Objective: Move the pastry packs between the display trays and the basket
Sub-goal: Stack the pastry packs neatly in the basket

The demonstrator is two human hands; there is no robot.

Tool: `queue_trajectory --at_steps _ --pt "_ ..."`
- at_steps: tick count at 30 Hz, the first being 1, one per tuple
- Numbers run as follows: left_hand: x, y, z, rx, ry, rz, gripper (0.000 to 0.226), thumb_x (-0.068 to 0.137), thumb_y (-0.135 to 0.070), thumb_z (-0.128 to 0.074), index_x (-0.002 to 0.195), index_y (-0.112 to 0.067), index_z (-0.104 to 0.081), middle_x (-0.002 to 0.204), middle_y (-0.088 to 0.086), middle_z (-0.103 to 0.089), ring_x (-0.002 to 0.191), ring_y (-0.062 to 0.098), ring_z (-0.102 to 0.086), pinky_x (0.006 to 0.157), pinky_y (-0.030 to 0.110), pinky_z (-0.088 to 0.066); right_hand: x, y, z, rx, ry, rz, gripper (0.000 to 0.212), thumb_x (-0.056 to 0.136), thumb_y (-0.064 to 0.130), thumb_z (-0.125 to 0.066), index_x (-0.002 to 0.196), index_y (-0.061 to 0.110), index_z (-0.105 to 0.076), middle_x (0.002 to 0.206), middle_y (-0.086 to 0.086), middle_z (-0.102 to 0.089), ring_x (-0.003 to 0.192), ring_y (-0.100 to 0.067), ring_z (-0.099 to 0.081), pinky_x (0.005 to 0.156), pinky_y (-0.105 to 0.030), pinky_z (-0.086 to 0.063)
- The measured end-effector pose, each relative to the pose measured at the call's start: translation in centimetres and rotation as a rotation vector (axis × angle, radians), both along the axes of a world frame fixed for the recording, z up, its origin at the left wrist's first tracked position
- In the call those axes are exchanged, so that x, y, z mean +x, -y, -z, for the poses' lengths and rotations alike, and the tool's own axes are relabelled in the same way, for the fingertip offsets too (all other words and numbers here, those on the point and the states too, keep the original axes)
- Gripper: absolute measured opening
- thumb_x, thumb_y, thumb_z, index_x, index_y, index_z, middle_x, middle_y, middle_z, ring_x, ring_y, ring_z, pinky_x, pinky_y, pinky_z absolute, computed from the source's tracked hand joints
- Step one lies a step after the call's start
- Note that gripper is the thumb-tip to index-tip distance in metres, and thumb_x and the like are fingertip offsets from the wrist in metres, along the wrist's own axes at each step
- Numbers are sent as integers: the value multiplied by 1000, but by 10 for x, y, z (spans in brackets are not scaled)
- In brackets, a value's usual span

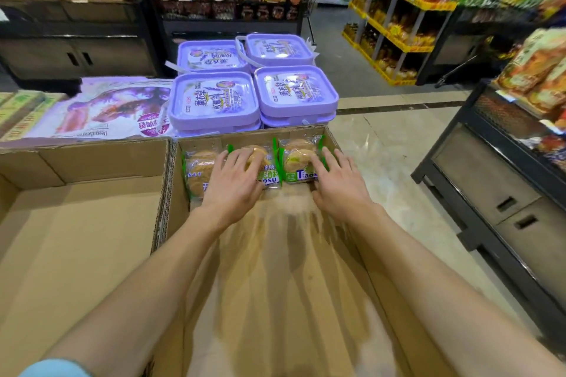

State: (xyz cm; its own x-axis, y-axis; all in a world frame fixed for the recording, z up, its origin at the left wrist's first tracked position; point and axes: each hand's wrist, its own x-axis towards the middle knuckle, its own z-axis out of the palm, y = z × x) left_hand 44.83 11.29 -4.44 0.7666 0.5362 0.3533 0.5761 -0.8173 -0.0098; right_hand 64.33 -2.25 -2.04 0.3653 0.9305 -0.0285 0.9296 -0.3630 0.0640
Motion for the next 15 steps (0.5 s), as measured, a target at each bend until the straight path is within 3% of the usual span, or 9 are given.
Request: queue_trajectory --at_steps 4,7,15 --pt "-14 28 -8 4 108 137 49 92 -39 -55 132 -12 -57 133 13 -58 121 33 -53 107 50 -37 -26 48 -23 72 -35 140 76 96 39 -51 160 18 -17 167 -13 -12 153 -35 -12 125 -47 -12" --pt "-19 64 -15 -103 184 339 52 91 -43 -45 132 -12 -58 128 12 -62 115 32 -59 99 45 -41 -61 107 -38 130 -70 288 75 97 46 -53 159 19 -19 167 -12 -12 153 -34 -13 124 -43 -12" --pt "-35 242 -46 -431 208 946 46 100 -39 -56 140 -17 -52 132 6 -61 120 26 -56 101 43 -45 -207 333 -47 242 -146 877 64 100 54 -49 154 23 -34 163 -6 -29 148 -26 -26 121 -41 -24"
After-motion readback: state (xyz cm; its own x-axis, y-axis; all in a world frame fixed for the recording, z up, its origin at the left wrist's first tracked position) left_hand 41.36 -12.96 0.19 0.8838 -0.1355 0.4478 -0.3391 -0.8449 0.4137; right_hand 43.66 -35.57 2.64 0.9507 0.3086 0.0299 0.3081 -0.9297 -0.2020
